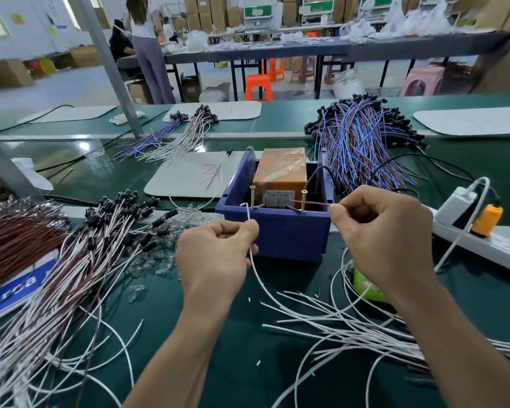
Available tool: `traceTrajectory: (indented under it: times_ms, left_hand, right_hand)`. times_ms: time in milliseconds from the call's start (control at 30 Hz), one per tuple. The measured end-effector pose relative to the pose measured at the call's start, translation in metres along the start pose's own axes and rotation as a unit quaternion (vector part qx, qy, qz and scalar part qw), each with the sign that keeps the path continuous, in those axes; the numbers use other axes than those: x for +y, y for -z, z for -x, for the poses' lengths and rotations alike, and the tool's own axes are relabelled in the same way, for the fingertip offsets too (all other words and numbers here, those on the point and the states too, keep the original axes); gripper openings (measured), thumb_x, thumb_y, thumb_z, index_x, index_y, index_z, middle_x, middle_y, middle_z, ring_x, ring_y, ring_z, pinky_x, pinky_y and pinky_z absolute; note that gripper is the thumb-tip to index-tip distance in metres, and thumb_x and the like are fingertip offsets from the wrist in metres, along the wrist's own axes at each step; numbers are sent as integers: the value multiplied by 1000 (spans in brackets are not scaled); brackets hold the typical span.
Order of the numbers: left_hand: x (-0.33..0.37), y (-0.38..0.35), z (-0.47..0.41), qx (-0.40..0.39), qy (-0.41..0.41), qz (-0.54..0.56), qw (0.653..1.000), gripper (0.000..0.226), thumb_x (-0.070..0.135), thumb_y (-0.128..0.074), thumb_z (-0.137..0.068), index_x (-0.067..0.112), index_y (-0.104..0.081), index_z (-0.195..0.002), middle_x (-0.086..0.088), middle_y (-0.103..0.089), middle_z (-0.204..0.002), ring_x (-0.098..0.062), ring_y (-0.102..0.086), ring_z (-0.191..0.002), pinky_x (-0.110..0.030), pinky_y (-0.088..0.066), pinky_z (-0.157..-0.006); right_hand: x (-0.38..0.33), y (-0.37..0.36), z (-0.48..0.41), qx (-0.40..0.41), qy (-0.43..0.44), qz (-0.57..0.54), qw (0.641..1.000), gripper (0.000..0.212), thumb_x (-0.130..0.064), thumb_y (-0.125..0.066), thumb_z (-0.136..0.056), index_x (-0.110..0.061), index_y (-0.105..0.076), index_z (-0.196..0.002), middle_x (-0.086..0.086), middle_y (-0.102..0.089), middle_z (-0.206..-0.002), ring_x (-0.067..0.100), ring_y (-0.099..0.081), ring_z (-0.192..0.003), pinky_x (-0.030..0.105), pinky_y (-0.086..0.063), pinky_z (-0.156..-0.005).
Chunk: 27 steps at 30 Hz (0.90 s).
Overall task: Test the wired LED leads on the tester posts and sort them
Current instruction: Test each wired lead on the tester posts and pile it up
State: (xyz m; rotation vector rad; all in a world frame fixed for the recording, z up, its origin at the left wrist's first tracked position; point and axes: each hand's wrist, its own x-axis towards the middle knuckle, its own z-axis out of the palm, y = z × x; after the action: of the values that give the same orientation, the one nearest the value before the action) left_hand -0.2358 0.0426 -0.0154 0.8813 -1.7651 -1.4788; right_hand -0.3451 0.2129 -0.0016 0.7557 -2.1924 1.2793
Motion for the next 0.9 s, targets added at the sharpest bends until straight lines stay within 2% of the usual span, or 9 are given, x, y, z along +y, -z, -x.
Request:
traceTrajectory:
  times_ms: [100,200,333,467,567,733,800,833,900]
  left_hand:
    - [2,-1,0,-6,-15,-11,1000,22,27,-84,-81,42,-76,-68,1,-70,-54,-7,-57,-37,-16,-39,-38]
    - [2,-2,-1,-11,-24,-26,999,23,28,-84,-80,46,-75,-69,3,-70,-53,-6,-58,-38,-15,-40,-40]
    - [2,-4,-1,-11,-25,-21,999,22,29,-84,-80,46,-75,-69,4,-70,-54,-6,-58,-39,-17,-41,-42]
    - [0,-5,-3,-3,-28,-22,999,16,32,-82,-78,45,-75,-71,5,-70,-55,-5,-59,-41,-24,-44,-51]
    - [-2,-6,-2,3,-34,-18,999,13,32,-80,-76,43,-75,-71,4,-70,-54,-6,-59,-41,-25,-45,-51]
    - [-1,-4,1,3,-36,-20,999,18,30,-81,-79,45,-75,-72,4,-71,-55,-8,-63,-45,-27,-48,-56]
    - [0,1,9,-8,-48,-15,999,11,33,-80,-78,41,-76,-72,3,-71,-55,-8,-59,-41,-25,-46,-49]
    - [1,4,14,-19,-54,2,998,8,33,-80,-78,37,-77,-72,0,-71,-56,-9,-56,-39,-22,-44,-44]
    - [2,8,23,-49,-43,61,996,16,23,-79,-84,28,-77,-70,-6,-71,-59,-12,-53,-37,-19,-41,-40]
  right_hand:
    - [0,0,0,-2,-3,0,1000,23,-24,-81,-83,-20,-67,-65,-12,-62,-53,15,-60,-59,21,-42,-55]
    - [0,-1,0,-7,-10,-1,1000,24,-24,-81,-83,-19,-67,-65,-10,-61,-53,17,-57,-55,20,-41,-54]
    - [1,0,-1,-6,-12,-5,1000,23,-25,-80,-84,-20,-66,-66,-10,-61,-53,16,-57,-53,22,-43,-55]
    - [0,-1,0,1,-15,2,1000,23,-25,-81,-83,-19,-67,-66,-10,-62,-53,15,-57,-53,27,-44,-54]
    - [0,0,-1,-9,-16,-3,1000,22,-24,-80,-84,-19,-67,-66,-9,-62,-54,15,-57,-51,27,-45,-55]
    - [-5,3,-1,-18,-10,7,1000,22,-23,-80,-83,-18,-68,-65,-9,-62,-53,14,-58,-51,28,-47,-56]
    - [-10,10,-2,-47,-7,6,999,22,-24,-80,-82,-21,-68,-64,-10,-61,-52,12,-58,-51,22,-45,-54]
    - [-12,15,-5,-80,-12,10,997,22,-26,-79,-82,-23,-68,-64,-10,-61,-52,10,-57,-52,19,-43,-53]
    - [-17,27,-9,-174,-23,45,983,19,-33,-76,-84,-28,-68,-67,-14,-63,-56,6,-57,-54,21,-43,-54]
